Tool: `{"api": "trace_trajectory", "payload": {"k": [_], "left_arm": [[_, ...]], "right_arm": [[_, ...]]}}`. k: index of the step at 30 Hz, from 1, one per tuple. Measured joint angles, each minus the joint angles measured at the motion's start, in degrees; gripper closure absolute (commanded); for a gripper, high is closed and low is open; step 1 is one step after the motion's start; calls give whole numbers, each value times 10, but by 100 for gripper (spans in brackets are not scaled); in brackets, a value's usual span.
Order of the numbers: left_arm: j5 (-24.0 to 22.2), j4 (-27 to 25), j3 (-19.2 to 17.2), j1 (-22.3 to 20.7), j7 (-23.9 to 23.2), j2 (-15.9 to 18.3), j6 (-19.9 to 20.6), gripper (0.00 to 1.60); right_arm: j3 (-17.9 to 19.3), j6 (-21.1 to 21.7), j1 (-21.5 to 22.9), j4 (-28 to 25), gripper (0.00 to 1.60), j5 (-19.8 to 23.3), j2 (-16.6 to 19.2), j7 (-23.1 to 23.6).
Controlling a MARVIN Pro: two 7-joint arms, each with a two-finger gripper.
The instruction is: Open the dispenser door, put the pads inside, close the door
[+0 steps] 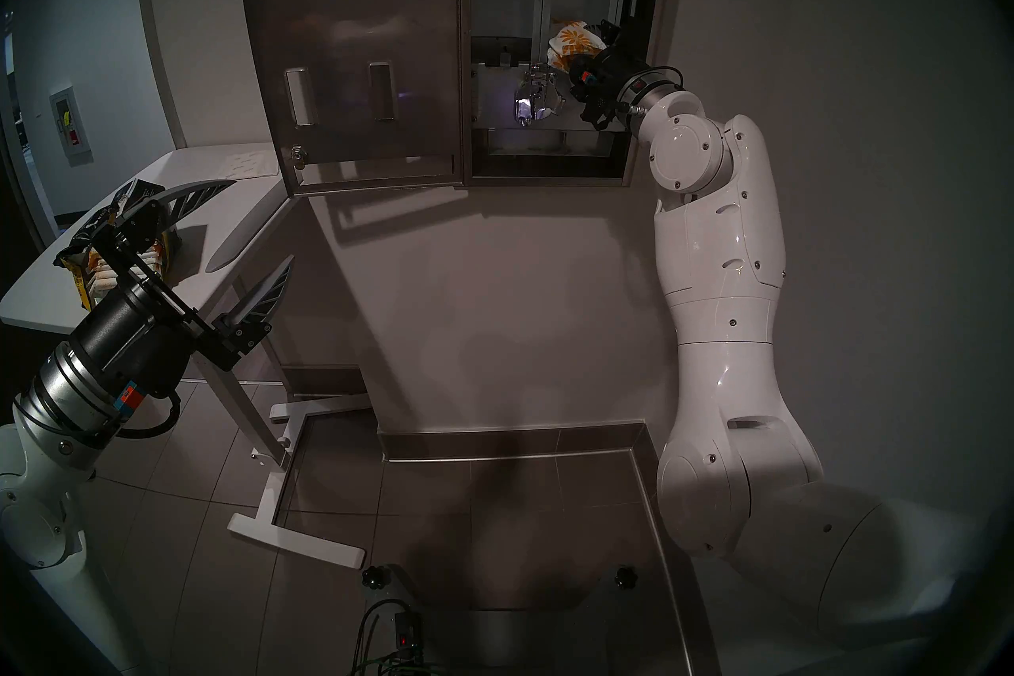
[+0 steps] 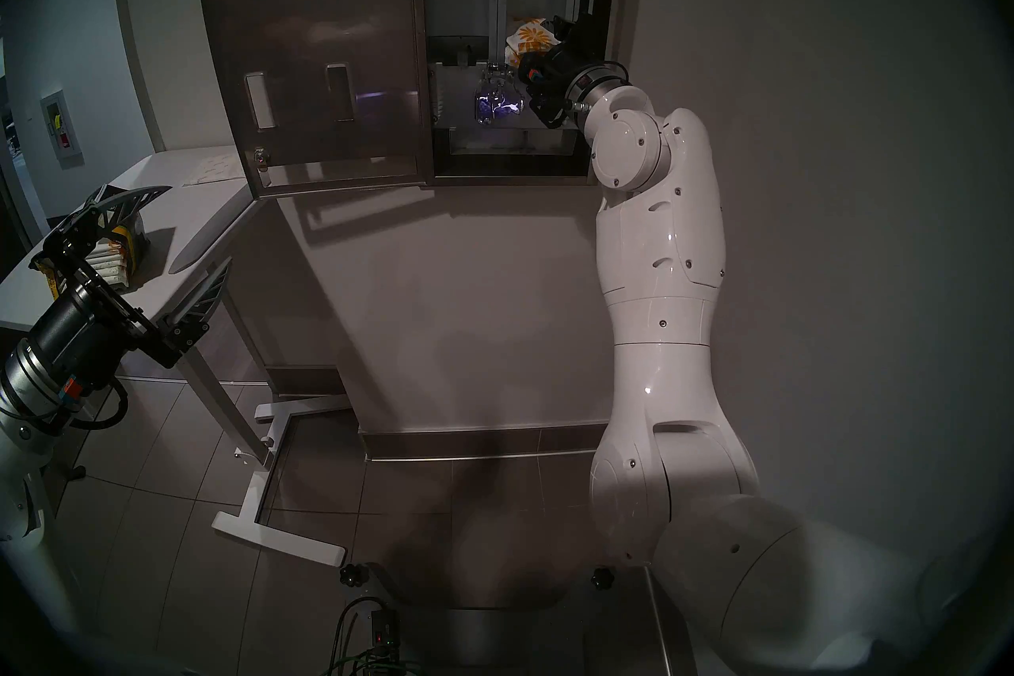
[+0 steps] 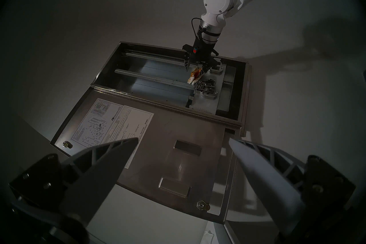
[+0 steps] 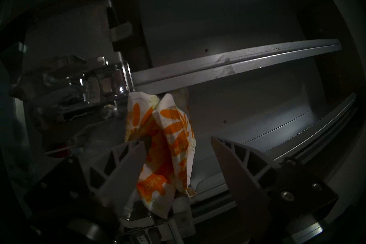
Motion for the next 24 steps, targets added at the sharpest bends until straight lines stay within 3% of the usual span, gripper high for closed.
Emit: {"api": "trace_trajectory", "payload": {"k": [9, 12, 24], "left_arm": [[0, 0, 0, 0, 0, 0, 0, 0], [0, 0, 0, 0, 0, 0, 0, 0], [0, 0, 0, 0, 0, 0, 0, 0]], "right_arm": [[8, 4, -18, -35, 18, 11, 3, 32], [15, 6, -25, -52, 0, 17, 3, 42], [37, 14, -59, -135, 0, 51, -9, 79]]}}
